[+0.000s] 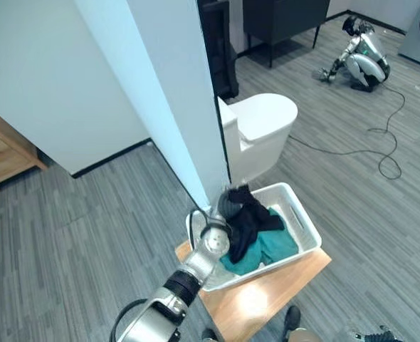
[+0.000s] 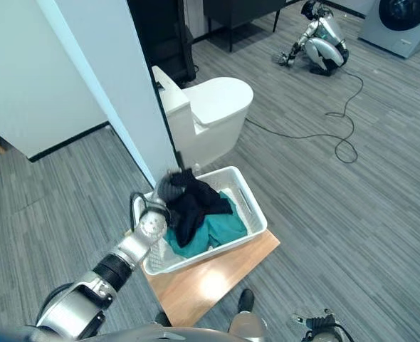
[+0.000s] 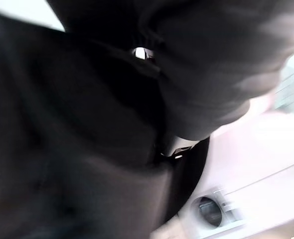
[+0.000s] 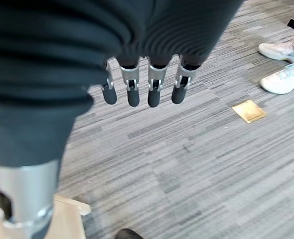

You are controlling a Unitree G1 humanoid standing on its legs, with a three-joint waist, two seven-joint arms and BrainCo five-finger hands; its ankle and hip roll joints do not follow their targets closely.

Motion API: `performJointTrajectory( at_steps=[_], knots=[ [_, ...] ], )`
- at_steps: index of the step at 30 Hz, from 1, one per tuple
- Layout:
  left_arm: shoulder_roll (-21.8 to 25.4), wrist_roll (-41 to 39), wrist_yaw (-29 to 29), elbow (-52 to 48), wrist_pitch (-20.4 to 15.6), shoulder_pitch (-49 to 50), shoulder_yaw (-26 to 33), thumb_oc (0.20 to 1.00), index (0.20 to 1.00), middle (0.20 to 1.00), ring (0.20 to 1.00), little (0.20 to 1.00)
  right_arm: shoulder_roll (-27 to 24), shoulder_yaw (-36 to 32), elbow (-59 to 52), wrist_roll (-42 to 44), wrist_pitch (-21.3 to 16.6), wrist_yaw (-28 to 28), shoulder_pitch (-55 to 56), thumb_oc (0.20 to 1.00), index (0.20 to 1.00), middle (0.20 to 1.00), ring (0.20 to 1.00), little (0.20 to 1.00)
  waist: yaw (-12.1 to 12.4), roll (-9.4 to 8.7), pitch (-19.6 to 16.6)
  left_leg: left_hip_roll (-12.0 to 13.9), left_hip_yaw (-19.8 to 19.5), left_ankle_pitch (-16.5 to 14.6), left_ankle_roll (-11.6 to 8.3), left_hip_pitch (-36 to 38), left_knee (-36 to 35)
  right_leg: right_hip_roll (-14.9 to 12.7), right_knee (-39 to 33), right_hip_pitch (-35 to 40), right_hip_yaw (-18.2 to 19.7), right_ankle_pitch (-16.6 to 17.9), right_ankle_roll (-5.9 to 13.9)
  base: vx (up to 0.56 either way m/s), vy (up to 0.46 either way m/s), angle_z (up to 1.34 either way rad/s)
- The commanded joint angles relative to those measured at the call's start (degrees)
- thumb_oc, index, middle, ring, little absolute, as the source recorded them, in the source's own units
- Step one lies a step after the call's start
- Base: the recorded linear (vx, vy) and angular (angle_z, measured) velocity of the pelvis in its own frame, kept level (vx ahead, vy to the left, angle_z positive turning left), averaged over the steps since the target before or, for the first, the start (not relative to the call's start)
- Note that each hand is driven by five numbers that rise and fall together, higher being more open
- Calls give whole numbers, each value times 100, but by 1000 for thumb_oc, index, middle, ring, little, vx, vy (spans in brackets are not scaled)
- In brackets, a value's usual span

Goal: Pick up bed clothes into laundry basket.

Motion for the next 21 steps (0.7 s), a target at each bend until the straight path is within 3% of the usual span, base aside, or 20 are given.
performJointTrajectory(
  at_steps=[1,2,10,13,15,16,18,21],
  knots=[
    [-330,180,-45,105,-204,-270,-189,495,495,495,495,495,-62,73,259,34,4,-137,-220,1000,1000,1000,1000,1000,-89,30,49,312,-141,519,-178,-515,4,-468,90,783,-301,-809,826,4,5,-9],
    [-313,153,-71,148,-197,-191,-198,1000,1000,1000,1000,1000,-59,76,269,29,-4,-121,-181,1000,1000,1000,1000,1000,-95,26,48,306,-134,515,-179,-505,4,-469,90,776,-301,-808,828,7,2,-4],
    [-137,92,-14,-179,-226,-359,-191,1000,1000,1000,1000,1000,-348,-138,84,268,-68,-277,-420,1000,1000,1000,1000,1000,-87,63,48,289,-169,500,-193,-433,4,-487,90,866,-341,-808,829,-1,-1,1],
    [119,-348,-248,-978,-512,-408,-214,1000,1000,1000,1000,1000,-968,-75,-21,-246,58,-443,-820,1000,1000,1000,1000,1000,-11,105,6,280,-194,497,-214,-381,4,-491,90,954,-378,-813,832,0,0,0],
    [210,-444,-273,-1143,-532,-377,-159,1000,1000,1000,1000,1000,-1105,-106,-161,-352,56,-484,-870,1000,1000,1000,1000,1000,-5,116,8,280,-192,492,-216,-362,4,-494,90,966,-376,-812,836,6,4,4],
    [401,-714,-167,-1391,-619,-324,109,1000,1000,1000,1000,1000,-1411,-277,-762,-443,-4,-645,-944,1000,1000,1000,1000,1000,20,122,-15,293,-190,477,-216,-323,4,-511,90,987,-381,-808,842,11,5,6],
    [463,-801,-96,-1491,-640,-283,233,1000,1000,1000,1000,1000,-1476,-330,-1118,-533,16,-715,-901,1000,1000,1000,1000,1000,15,133,-16,292,-187,469,-215,-299,4,-512,90,1007,-387,-808,842,6,3,-3],
    [880,-1231,240,-2000,-836,59,1075,1000,1000,1000,1000,1000,-1832,-669,-3316,-1123,-90,-1096,-761,1000,1000,1000,1000,1000,34,172,-45,294,-194,457,-218,-239,4,-528,90,1065,-422,-794,840,11,0,-3]
  ],
)
